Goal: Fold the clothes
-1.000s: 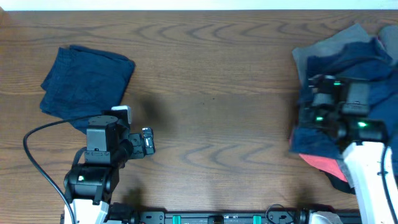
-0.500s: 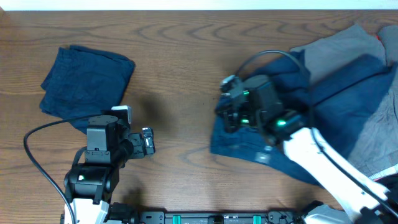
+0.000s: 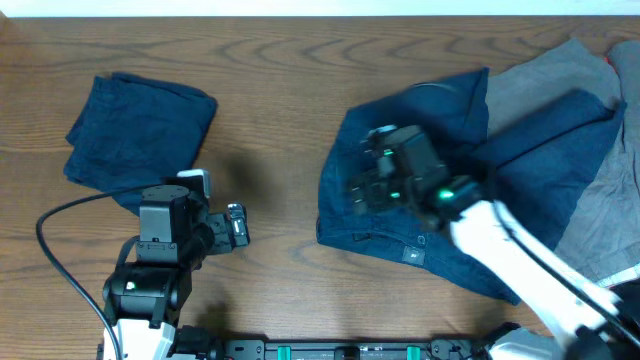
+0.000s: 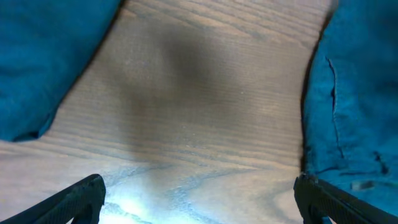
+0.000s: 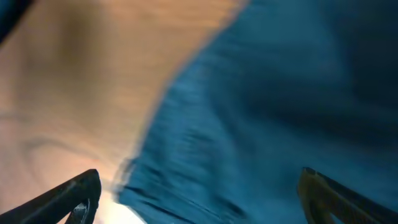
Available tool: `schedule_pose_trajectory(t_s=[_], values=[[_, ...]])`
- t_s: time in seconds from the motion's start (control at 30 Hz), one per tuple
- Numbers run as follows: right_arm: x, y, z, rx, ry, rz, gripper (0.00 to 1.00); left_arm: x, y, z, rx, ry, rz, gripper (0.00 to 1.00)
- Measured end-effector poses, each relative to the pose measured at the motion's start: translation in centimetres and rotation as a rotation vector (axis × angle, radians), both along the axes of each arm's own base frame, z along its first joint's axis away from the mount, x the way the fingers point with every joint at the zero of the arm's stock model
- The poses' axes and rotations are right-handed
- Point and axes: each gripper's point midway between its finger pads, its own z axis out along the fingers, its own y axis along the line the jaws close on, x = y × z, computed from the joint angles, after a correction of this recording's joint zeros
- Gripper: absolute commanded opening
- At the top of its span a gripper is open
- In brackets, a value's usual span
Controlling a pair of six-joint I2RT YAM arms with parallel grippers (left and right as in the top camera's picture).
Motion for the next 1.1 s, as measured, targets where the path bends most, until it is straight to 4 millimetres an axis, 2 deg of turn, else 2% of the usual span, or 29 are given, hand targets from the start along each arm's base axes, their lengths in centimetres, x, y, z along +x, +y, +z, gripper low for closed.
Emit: schedule_pose_trajectory(t_s=[0.13, 0.27, 0.37, 0.5, 0.63, 0.73, 0.93, 1.1], values=[[0.1, -7.2, 2.3, -0.061, -0.01, -0.193, 0.99, 0.1, -0.1, 0.0, -0.067, 0.013, 0.078, 0.98], [-0.9, -13.0, 3.2, -0.107, 0.019, -0.357, 0.99, 0.2, -1.4, -0.4, -0.152, 0.055, 0.07, 0.98], [-1.8, -16.2, 2.9, -0.131, 0.066, -0.454, 0.99, 0.1, -2.7, -1.5, -0.22, 0.125, 0.041, 0.98], [-2.9, -19.4, 2.2, -0.156, 0.128, -0.556, 0.99, -0.1, -4.5, -3.6, -0.303, 0.258, 0.005, 0.98], [-3.6, -21.7, 1.9, -0.162, 0.164, -0.638, 0.99, -0.1, -6.1, -5.8, -0.373, 0.38, -0.014, 0.98], [-3.9, -22.7, 1.8, -0.164, 0.176, -0.673, 0.99, 0.0, -7.6, -7.3, -0.406, 0.447, -0.043, 0.98], [-4.3, -23.3, 1.7, -0.167, 0.194, -0.698, 0.99, 0.8, -11.1, -10.1, -0.433, 0.512, -0.108, 0.98], [-4.3, -23.3, 1.7, -0.167, 0.194, -0.698, 0.99, 1.7, -14.8, -11.9, -0.458, 0.511, -0.168, 0.98]])
